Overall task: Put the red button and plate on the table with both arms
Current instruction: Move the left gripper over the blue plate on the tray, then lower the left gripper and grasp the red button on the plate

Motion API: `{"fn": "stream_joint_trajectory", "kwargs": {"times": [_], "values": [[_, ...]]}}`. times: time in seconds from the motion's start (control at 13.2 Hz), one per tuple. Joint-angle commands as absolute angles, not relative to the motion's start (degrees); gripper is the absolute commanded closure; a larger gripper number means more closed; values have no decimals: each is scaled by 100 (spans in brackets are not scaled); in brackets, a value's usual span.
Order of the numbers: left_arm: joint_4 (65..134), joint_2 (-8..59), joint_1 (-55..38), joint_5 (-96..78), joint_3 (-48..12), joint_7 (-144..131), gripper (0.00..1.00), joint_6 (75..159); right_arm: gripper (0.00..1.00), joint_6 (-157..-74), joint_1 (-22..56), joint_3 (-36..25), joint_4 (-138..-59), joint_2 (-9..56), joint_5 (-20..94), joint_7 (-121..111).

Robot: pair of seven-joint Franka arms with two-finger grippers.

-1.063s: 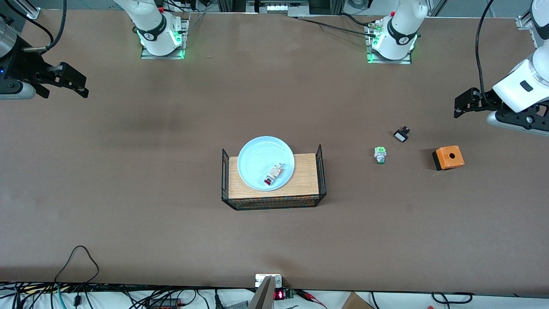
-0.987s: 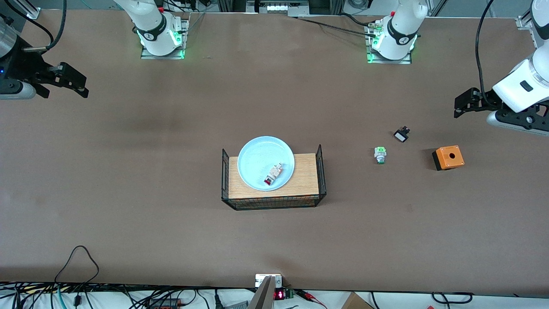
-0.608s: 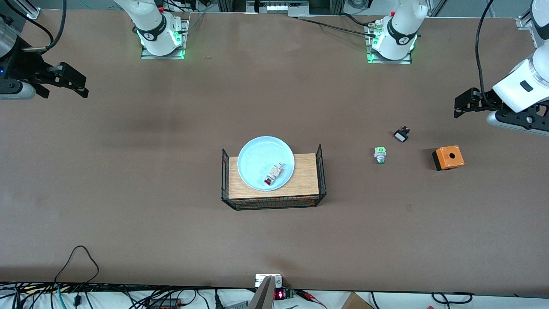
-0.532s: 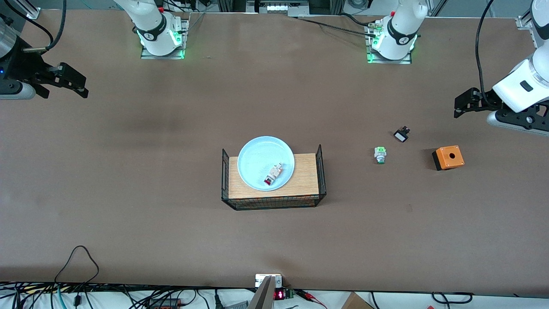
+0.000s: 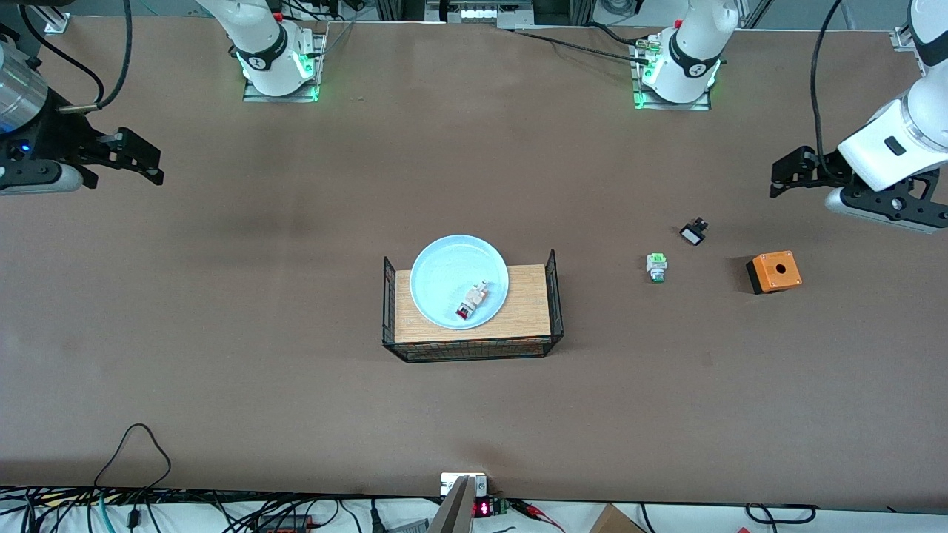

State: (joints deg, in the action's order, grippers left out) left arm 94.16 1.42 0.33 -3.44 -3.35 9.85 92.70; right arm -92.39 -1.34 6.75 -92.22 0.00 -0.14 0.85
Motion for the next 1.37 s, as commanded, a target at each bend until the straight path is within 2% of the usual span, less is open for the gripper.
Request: {"fn": "stream_joint_trajectory", "kwargs": {"times": [0.0, 0.53, 0.68, 1.29], "values": [[8783, 412, -210, -641, -395, 678, 0, 9088, 0, -9377, -9, 677, -9255, 61, 105, 9], [7569, 1501, -2036, -615, -545, -157, 0, 9070, 0, -9641, 114, 659, -9211, 360, 430, 44], [7182, 1993, -2538, -598, -527, -176, 0, 9507, 0, -9668, 97, 659, -9211, 413, 439, 53], [7084, 3338, -3269, -141, -519, -79, 0, 12056, 0, -9800, 70, 642, -9211, 659, 650, -43]]}}
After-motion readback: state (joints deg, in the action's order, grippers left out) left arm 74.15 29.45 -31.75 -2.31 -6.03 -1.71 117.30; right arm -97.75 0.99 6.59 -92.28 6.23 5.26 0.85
